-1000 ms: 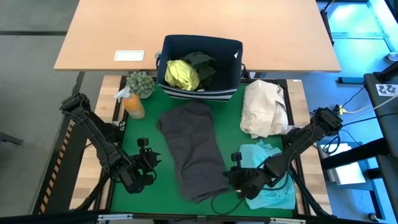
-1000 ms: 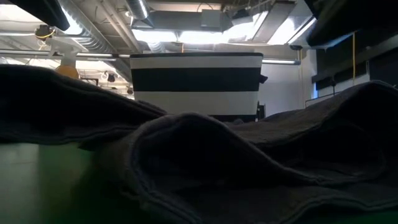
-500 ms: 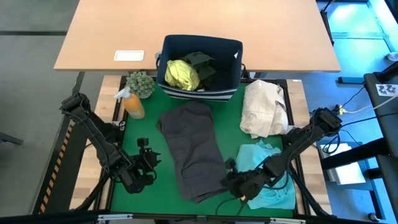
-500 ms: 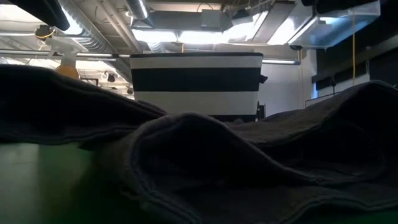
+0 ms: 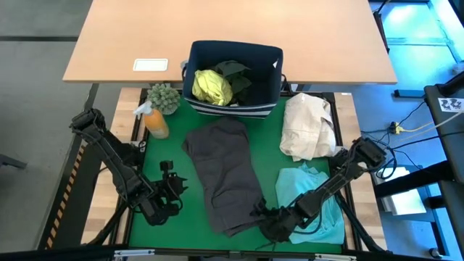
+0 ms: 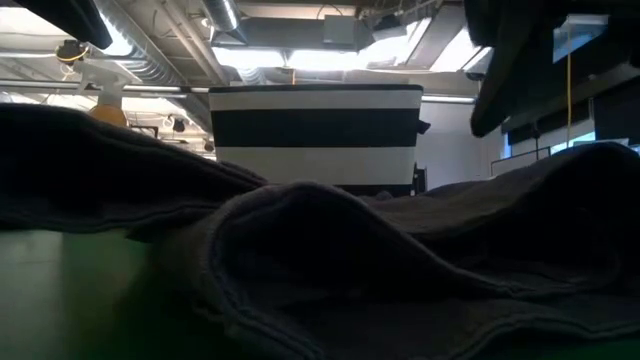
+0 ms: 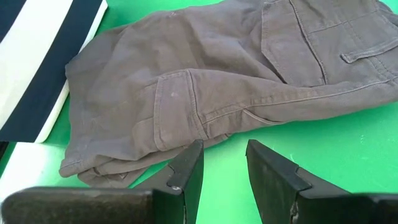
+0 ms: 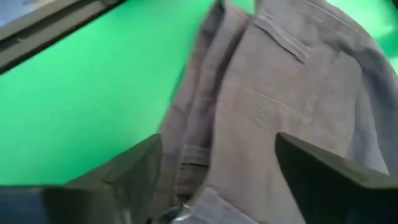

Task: Fold laundry
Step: Fold the black shorts

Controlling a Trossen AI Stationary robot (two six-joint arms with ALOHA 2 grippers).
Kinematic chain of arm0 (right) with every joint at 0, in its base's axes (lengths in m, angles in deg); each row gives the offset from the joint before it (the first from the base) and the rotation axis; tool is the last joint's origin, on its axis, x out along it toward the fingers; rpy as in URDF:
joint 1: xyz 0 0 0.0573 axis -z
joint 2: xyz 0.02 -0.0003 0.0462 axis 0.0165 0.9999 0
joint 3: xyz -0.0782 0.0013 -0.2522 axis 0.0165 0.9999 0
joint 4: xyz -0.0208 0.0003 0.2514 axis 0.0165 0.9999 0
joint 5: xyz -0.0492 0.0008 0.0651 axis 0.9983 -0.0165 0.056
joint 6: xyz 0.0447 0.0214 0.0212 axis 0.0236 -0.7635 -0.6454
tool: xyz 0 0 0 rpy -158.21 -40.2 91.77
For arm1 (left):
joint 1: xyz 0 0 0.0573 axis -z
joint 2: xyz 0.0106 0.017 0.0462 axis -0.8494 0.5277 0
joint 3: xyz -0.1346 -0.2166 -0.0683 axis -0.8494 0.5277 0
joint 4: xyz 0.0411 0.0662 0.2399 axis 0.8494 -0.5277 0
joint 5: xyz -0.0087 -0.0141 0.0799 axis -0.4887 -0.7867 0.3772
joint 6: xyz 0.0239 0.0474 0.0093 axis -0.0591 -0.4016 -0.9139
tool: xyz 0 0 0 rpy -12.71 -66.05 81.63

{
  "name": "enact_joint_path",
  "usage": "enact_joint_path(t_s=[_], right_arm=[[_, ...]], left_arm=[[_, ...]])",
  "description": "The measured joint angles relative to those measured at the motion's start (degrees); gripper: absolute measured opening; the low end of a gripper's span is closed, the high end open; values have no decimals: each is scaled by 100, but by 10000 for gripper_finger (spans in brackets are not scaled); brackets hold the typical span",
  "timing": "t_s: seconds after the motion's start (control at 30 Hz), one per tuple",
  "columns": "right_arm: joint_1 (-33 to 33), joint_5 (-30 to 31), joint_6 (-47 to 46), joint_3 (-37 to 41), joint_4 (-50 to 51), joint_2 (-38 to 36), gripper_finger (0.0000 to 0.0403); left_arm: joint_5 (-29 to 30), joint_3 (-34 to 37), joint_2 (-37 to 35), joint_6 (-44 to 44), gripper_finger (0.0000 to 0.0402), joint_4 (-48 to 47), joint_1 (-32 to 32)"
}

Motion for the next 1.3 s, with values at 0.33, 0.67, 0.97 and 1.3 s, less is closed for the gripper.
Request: enact_joint_path(t_s=[0.33,0.67,0.97,1.3], right_arm=[[-87,112,503,-86,1087,223,389],[-111,1113,1856,-103,613,689,386],[101,1682,2509,-78,-44,770,384],[149,1764,2515,-147,-233,819,236]], left_arm=[[2,-2,2,-1,117,5,0],[1,-2,2,0,117,28,0],[-5,-4,2,-1,117,51,0],[-17,-4,2,0,117,85,0]])
